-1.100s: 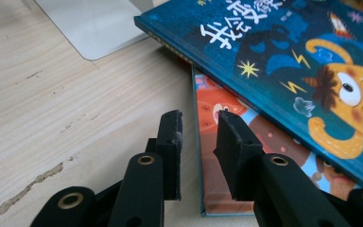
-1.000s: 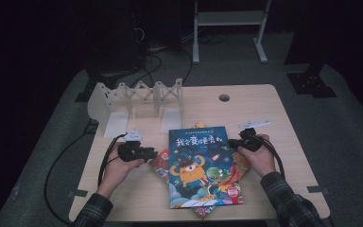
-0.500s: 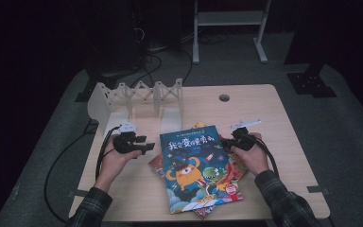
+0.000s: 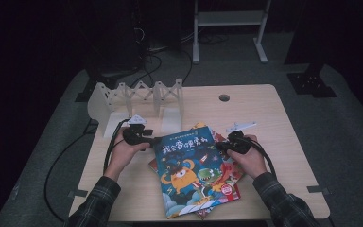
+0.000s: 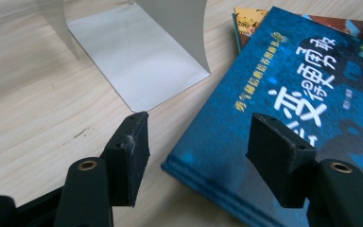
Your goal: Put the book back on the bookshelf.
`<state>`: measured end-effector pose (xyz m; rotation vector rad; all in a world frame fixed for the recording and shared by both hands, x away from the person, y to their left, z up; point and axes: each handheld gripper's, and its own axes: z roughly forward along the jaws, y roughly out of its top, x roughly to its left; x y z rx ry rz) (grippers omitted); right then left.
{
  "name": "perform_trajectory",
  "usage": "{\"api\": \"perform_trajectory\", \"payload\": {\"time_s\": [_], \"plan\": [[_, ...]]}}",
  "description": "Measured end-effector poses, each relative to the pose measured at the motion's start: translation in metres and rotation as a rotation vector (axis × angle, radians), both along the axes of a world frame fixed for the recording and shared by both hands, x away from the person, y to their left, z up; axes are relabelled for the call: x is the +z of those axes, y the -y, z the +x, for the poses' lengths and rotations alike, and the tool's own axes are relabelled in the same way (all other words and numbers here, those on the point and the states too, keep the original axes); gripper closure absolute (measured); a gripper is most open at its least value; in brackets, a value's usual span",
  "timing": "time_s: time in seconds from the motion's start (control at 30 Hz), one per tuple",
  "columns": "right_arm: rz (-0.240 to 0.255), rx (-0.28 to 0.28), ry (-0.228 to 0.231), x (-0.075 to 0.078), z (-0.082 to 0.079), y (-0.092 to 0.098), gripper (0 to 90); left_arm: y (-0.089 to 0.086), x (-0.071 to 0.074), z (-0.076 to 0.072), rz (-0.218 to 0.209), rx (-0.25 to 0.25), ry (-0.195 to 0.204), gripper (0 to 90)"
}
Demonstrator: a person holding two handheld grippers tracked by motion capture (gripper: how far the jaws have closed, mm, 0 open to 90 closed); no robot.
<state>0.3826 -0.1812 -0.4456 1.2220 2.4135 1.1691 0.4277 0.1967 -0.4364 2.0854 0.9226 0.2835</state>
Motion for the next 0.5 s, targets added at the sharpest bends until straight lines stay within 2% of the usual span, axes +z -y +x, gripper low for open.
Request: {"api": "perform_trajectory", "payload": {"time_s": [0.1,0.2,0.27,0.33,0.5], "plan": [[0.008,0.001,0.015,0.004,-0.008,0.006,78.9,0.002,-0.004,0.003,-0.008,-0.007,-0.009,37.7],[0.029,-0.007,0.027,0.007,-0.022,0.018,74.2,0.002,-0.009,0.005,0.014,-0.019,-0.032,36.3],[0.03,-0.006,0.028,0.007,-0.024,0.02,73.4,0.003,-0.01,0.005,0.02,-0.02,-0.04,36.2],[0.025,-0.011,0.032,0.008,-0.03,0.025,72.0,0.005,-0.01,0.004,0.016,-0.02,-0.035,36.2],[0.053,-0.004,0.049,0.012,-0.049,0.036,65.8,0.008,-0.013,0.005,0.025,-0.03,-0.042,35.9]]}}
